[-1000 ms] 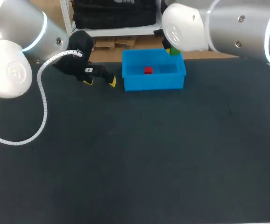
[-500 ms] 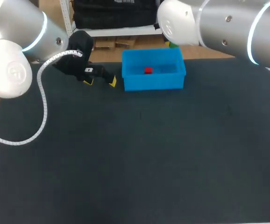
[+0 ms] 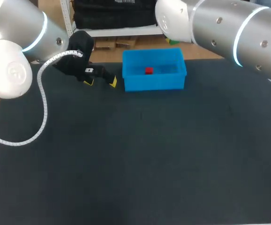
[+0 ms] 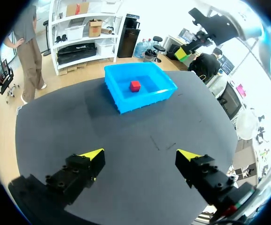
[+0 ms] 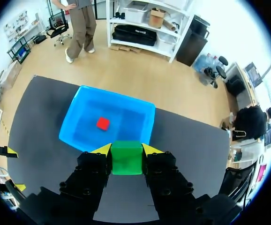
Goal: Use the left arm to pick the red cube and place it into the blue plastic box first, then use the right arm to grasp the green cube and put it into the same blue plastic box after the first action is fully finished.
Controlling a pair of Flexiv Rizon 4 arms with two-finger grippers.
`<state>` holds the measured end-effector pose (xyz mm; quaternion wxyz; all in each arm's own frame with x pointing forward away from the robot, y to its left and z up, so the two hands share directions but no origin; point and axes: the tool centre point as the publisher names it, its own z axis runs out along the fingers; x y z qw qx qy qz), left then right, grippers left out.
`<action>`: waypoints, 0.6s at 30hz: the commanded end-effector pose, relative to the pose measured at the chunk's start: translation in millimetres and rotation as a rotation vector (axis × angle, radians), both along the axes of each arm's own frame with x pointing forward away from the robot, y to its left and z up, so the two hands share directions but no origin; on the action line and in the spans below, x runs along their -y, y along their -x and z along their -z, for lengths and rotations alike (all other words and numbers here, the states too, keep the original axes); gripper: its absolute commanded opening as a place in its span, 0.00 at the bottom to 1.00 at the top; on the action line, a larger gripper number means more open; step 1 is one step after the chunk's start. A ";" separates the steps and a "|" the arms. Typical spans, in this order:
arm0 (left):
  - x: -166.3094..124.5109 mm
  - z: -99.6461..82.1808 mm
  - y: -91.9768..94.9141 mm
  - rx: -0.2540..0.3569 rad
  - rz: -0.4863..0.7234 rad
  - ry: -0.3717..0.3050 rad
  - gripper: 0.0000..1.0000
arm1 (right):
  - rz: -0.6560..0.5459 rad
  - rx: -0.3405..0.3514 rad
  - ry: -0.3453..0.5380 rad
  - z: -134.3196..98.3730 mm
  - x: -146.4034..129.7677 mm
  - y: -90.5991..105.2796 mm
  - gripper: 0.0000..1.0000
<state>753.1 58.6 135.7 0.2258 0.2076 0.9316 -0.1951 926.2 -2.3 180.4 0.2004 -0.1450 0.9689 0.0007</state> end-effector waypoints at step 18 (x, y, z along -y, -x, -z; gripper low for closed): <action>-1.2 0.7 -0.4 0.002 0.004 0.005 1.00 | -0.018 0.066 -0.105 14.7 -6.9 -30.8 0.00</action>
